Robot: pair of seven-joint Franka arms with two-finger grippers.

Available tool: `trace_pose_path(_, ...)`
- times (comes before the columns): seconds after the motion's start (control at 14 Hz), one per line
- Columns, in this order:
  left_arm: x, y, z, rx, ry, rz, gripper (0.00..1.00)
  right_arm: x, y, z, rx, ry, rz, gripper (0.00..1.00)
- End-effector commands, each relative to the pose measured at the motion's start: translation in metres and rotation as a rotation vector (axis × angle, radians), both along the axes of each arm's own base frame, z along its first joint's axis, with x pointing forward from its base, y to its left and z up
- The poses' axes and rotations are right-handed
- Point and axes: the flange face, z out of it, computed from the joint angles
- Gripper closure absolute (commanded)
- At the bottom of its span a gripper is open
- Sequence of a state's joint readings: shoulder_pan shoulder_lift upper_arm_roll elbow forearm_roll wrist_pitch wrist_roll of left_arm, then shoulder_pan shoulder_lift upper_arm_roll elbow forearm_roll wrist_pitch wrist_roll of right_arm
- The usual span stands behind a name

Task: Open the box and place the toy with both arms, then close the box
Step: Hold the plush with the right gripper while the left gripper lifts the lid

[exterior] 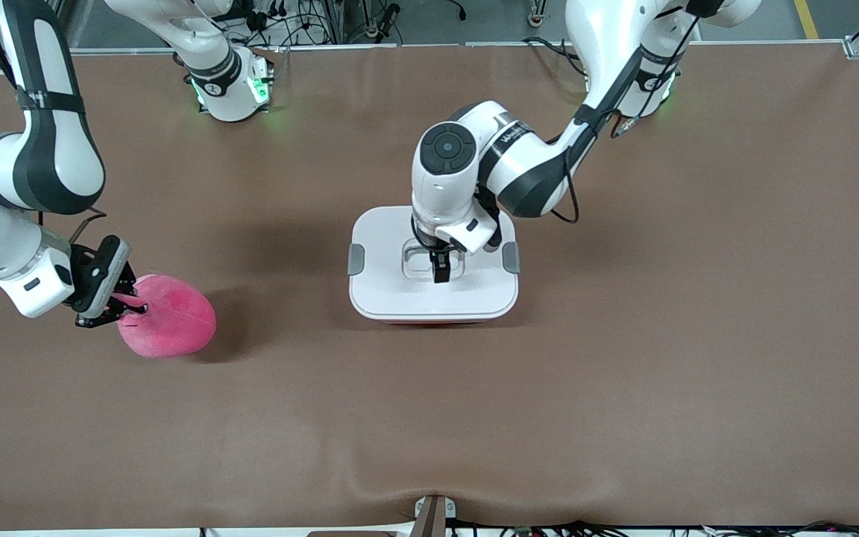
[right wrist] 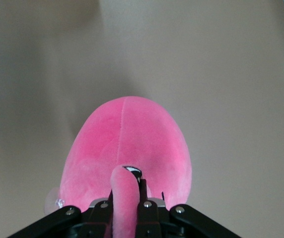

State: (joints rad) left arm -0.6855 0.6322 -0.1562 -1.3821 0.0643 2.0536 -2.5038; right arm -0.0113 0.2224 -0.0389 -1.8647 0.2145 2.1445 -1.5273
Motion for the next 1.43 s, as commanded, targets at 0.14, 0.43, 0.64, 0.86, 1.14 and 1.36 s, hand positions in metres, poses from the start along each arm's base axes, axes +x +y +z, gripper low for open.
trace_pose_path(0.14,-0.001,-0.008,0.003,0.01,-0.033,0.007,0.0,0.002,0.016,0.007,0.025,0.033,-0.038,1.0)
trace_pose_path(0.43,-0.001,-0.007,0.007,0.025,-0.055,-0.018,0.21,0.002,0.012,0.006,0.024,0.033,-0.038,1.0)
trace_pose_path(0.64,-0.001,-0.006,0.006,0.026,-0.051,-0.016,0.37,0.001,0.012,0.005,0.025,0.037,-0.036,1.0)
trace_pose_path(0.86,-0.001,-0.005,0.004,0.03,-0.047,-0.014,0.45,0.0,0.006,0.003,0.025,0.049,-0.026,1.0)
trace_pose_path(1.14,-0.003,-0.004,0.0,0.038,-0.04,-0.019,0.66,0.0,0.009,0.003,0.025,0.049,-0.023,1.0)
trace_pose_path(1.36,-0.006,-0.006,-0.001,0.04,-0.038,-0.023,0.75,0.0,0.008,0.003,0.025,0.049,-0.025,1.0)
